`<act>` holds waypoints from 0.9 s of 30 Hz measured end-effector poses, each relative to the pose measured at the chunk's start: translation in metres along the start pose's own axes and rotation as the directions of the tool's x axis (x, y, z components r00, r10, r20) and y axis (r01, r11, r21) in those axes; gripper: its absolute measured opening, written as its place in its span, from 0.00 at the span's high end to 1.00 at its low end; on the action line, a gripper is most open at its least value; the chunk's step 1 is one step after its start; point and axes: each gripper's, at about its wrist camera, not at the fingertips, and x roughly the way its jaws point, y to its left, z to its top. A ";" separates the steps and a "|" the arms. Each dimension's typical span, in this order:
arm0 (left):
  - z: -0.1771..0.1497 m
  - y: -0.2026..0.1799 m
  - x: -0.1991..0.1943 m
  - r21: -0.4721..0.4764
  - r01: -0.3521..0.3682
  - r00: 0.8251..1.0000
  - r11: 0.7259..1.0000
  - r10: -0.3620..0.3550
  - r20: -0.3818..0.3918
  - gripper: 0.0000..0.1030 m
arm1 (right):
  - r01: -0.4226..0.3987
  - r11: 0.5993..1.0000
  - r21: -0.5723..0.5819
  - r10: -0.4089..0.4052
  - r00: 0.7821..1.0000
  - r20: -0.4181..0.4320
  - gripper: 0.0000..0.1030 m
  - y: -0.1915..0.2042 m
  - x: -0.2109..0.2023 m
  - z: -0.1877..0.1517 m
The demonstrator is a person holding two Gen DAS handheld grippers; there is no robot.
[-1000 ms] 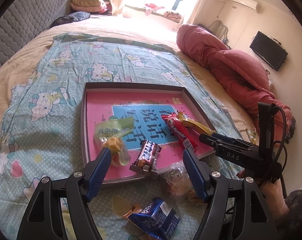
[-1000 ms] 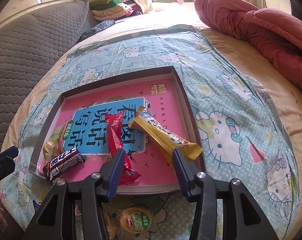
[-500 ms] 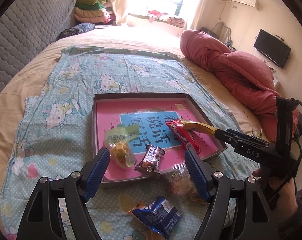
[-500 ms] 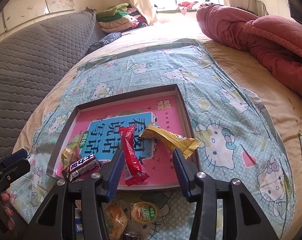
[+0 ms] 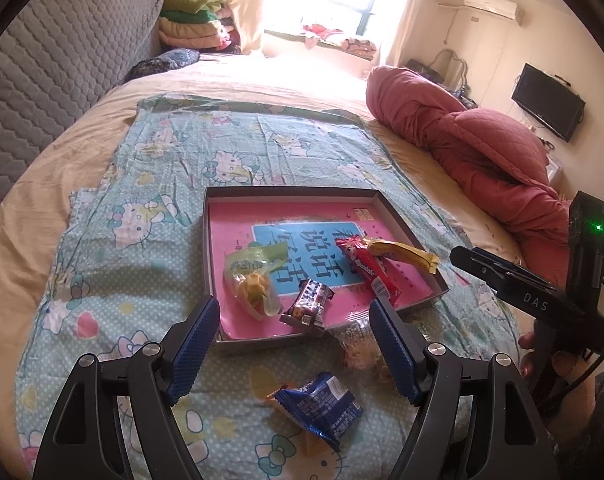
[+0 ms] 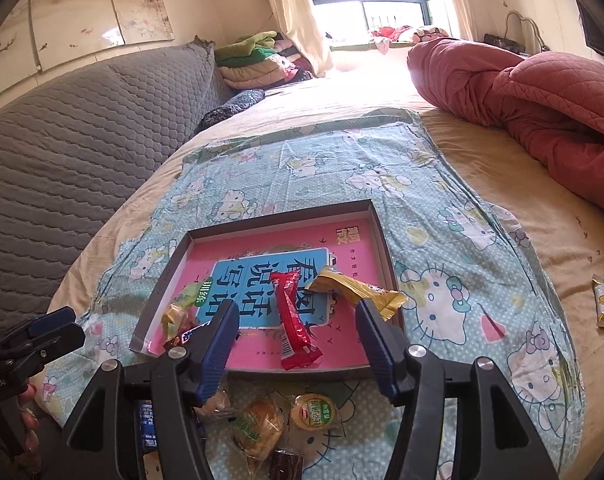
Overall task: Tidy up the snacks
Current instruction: 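Withdraw both open tools from the box toward the remaining snacks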
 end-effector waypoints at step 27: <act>-0.025 -0.009 -0.012 0.029 -0.014 0.999 0.999 0.015 -0.050 0.24 | -0.057 0.998 -0.035 0.058 0.998 0.021 0.36 0.011 -0.037 -0.012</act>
